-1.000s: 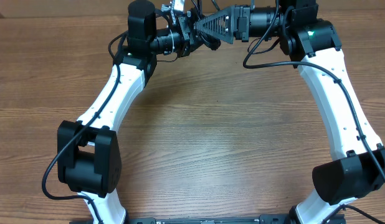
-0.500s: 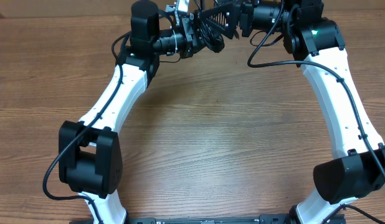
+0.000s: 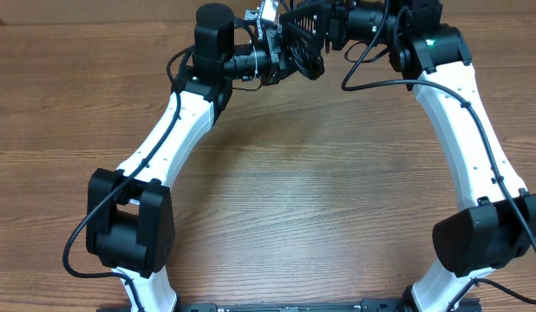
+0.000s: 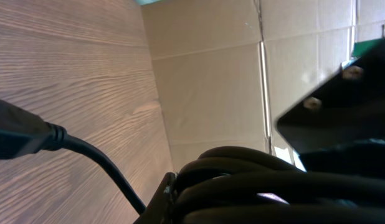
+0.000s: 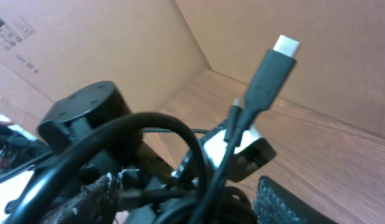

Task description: Untangle cables

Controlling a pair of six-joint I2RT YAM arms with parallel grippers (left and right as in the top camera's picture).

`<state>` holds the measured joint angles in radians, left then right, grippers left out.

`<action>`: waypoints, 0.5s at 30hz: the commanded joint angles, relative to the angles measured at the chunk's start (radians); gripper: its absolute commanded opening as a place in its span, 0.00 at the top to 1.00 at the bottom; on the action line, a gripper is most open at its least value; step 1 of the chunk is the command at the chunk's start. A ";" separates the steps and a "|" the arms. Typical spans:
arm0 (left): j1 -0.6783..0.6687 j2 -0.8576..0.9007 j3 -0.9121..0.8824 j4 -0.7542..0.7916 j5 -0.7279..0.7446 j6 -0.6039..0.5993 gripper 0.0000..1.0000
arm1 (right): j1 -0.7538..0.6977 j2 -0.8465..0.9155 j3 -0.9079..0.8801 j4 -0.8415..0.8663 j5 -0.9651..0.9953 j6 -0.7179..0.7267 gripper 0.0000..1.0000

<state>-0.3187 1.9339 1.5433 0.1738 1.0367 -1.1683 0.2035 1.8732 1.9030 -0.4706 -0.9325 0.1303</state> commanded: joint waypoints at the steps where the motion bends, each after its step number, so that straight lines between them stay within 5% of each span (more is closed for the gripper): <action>1: -0.010 -0.010 0.003 0.040 0.046 -0.030 0.96 | -0.003 0.003 0.023 0.005 0.029 -0.010 0.37; 7: -0.011 -0.010 0.003 0.066 0.057 -0.037 0.96 | -0.003 0.003 0.023 0.005 0.058 -0.010 0.64; 15: -0.011 -0.010 0.003 0.101 0.072 -0.037 0.96 | -0.003 0.003 0.023 -0.055 0.155 -0.036 0.69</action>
<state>-0.3210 1.9339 1.5433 0.2333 1.0664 -1.2034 0.2035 1.8751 1.9038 -0.4904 -0.8494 0.1303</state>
